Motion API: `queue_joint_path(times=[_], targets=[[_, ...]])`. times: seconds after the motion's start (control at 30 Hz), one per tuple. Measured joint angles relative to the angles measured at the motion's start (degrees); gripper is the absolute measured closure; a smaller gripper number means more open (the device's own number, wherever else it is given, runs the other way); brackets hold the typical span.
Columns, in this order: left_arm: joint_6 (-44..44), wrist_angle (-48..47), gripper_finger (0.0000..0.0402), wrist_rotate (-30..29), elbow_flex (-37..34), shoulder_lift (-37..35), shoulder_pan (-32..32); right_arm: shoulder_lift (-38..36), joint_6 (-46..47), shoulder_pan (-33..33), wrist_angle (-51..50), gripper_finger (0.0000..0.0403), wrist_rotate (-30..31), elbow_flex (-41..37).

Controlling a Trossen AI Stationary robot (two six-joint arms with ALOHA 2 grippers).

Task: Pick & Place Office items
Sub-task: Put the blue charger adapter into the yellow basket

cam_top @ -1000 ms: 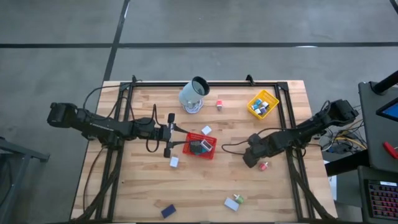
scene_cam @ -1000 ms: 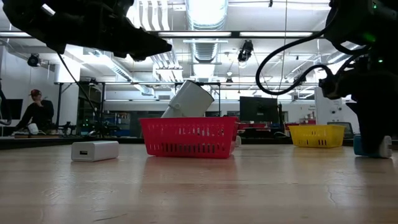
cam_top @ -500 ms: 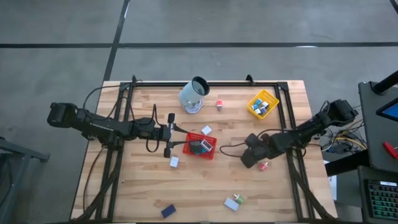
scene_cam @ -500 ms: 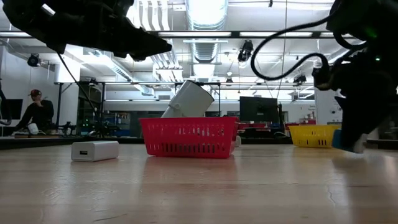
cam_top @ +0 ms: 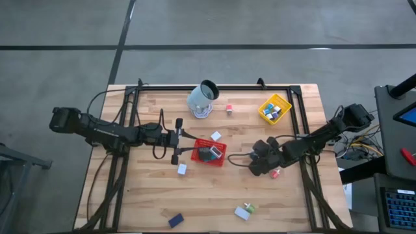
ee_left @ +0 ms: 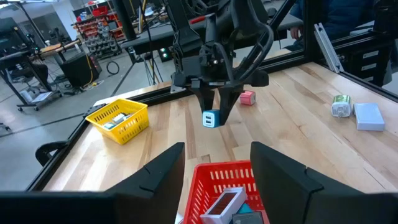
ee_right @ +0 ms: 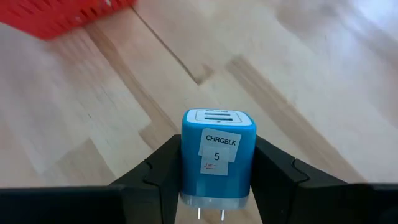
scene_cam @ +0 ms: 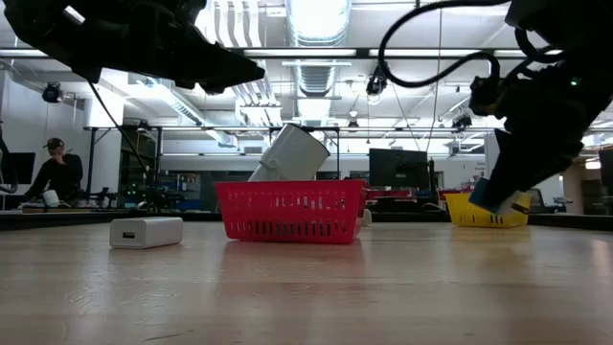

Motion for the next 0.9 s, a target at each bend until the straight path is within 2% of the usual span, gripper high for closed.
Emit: queue_joint_path(times=[0.9], targets=[[-0.42, 0.0, 0.0215, -0.02, 0.02, 0.0, 0.0, -0.04, -27.37, 0.26, 26.65, 0.026, 16.17, -5.04]])
